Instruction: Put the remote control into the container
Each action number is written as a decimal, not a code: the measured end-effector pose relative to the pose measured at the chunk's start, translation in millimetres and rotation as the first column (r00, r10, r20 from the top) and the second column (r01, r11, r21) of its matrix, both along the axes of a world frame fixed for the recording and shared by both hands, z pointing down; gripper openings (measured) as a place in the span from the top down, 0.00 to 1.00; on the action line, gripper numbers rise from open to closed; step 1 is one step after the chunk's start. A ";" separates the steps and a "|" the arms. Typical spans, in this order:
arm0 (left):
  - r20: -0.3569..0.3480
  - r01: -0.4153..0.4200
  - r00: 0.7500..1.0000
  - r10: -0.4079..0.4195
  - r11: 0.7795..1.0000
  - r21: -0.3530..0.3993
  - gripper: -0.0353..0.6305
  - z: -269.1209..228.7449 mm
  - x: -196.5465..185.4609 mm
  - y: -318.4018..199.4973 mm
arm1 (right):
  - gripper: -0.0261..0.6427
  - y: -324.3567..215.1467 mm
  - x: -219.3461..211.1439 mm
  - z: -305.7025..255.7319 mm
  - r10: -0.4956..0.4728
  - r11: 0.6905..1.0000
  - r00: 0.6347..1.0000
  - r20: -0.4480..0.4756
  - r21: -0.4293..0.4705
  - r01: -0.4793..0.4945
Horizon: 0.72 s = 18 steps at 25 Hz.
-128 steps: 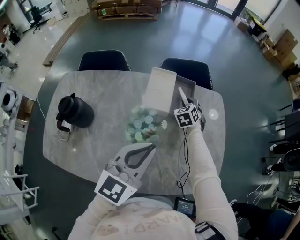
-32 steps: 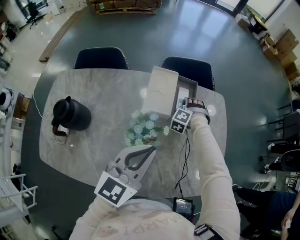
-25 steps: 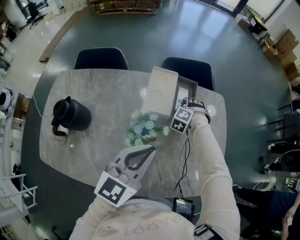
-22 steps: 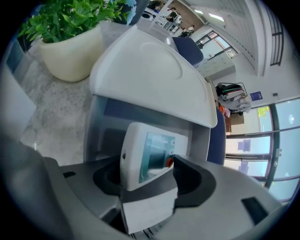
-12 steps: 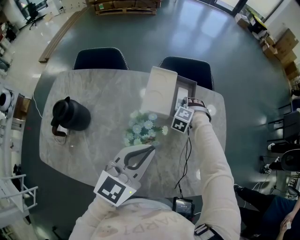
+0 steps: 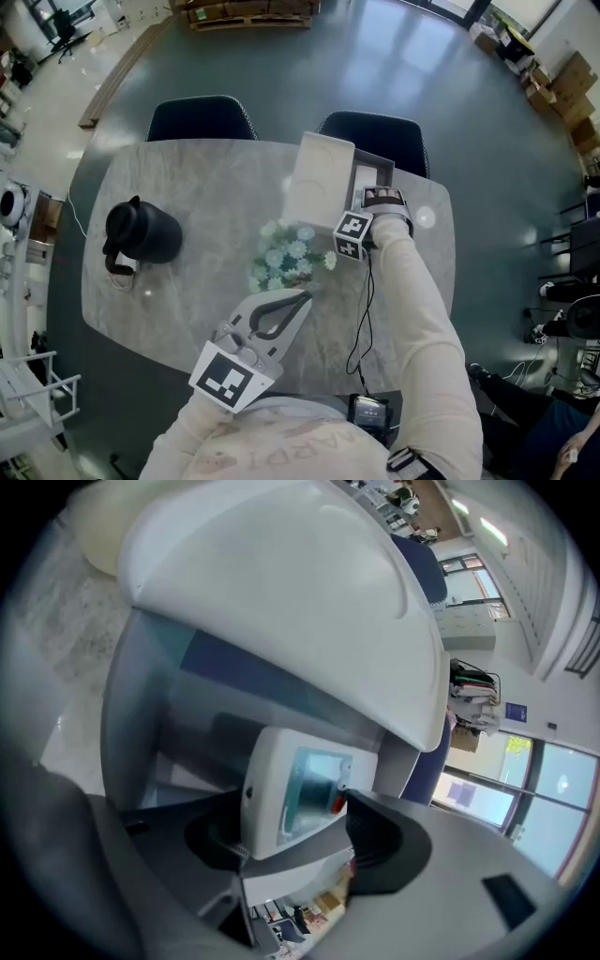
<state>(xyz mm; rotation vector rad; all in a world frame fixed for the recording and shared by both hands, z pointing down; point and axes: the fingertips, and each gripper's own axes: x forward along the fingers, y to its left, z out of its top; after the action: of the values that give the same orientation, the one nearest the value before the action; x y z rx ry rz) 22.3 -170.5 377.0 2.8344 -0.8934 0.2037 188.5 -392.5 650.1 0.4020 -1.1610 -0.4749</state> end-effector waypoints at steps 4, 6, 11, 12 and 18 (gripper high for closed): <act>0.008 -0.008 1.000 0.008 1.000 0.012 0.93 0.9 0.4 0.2 | 0.58 -7.2 -10.3 -3.4 -0.094 0.995 0.995 -0.018 0.011 0.094; 0.006 -0.005 1.000 0.004 1.000 0.009 0.93 1.1 0.1 -0.1 | 0.58 -8.4 -17.2 -4.1 -0.135 0.990 0.991 0.015 0.029 0.135; 0.008 0.008 1.000 -0.008 1.000 0.002 0.93 2.5 -4.8 -3.4 | 0.58 -6.3 -23.0 -3.2 -0.102 0.995 0.989 0.106 0.018 0.101; 0.007 0.010 1.000 -0.010 1.000 0.001 0.93 2.9 -5.2 -3.6 | 0.58 -5.9 -22.4 -3.7 -0.098 0.995 0.989 0.111 0.013 0.097; 0.006 0.005 1.000 -0.005 1.000 0.001 0.93 2.6 -3.9 -3.8 | 0.57 6.6 -20.3 -0.1 -0.061 0.996 0.989 0.135 -0.055 0.069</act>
<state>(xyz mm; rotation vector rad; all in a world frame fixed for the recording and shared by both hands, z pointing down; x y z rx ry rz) 18.4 -174.4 379.6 2.8334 -0.9020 0.2116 168.1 -385.9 650.0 0.3487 -1.3174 -0.4747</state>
